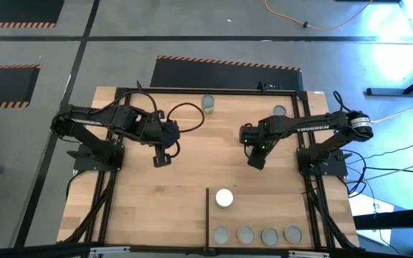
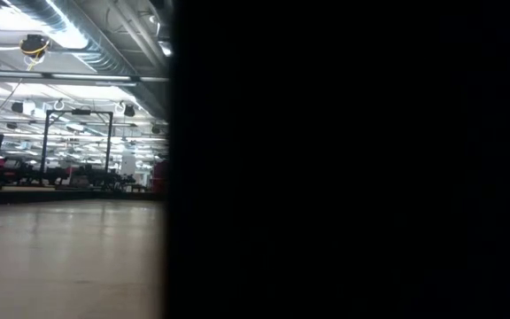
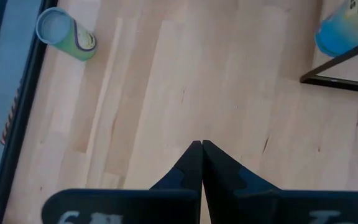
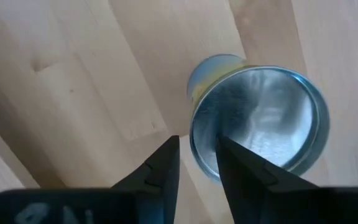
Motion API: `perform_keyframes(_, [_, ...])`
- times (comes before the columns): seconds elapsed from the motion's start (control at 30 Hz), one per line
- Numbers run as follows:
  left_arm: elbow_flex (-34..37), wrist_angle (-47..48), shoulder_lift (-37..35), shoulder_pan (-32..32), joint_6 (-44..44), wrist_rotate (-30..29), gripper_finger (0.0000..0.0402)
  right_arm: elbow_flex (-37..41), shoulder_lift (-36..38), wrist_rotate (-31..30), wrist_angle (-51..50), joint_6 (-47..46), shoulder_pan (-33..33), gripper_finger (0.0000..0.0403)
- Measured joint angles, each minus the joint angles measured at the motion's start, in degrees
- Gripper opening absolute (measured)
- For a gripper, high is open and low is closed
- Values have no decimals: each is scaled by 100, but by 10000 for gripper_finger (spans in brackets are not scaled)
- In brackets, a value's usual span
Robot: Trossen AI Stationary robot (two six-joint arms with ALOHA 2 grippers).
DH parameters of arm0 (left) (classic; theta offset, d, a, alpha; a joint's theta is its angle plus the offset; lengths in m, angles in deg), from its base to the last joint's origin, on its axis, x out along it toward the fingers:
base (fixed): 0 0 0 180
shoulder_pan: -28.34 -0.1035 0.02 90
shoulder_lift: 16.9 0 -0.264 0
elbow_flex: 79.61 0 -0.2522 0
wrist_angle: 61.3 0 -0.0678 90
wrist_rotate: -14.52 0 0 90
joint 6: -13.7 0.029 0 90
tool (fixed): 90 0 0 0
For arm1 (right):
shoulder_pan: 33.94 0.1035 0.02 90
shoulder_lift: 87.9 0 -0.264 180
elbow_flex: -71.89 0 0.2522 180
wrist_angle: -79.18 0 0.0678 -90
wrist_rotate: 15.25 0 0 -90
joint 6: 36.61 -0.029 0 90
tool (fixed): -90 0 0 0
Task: Pick and place cans onto a shelf
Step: Put the canned cherries on the shelf
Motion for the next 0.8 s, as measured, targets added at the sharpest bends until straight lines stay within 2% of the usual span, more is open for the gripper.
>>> perform_keyframes(0.33, [0, -69, 0, 1, -9, 104, 0, 244, 29, -146, 180, 461, 4, 104])
perform_keyframes(0.43, [0, -70, 0, 1, -9, 104, 0, 255, 26, -184, 209, 656, 4, 80])
perform_keyframes(0.6, [0, -75, 0, 1, -9, 104, 0, 266, 0, -424, 410, 826, -3, 13])
perform_keyframes(0.8, [0, -79, 2, 1, -9, 104, 0, 277, -6, -507, 666, 968, -27, 5])
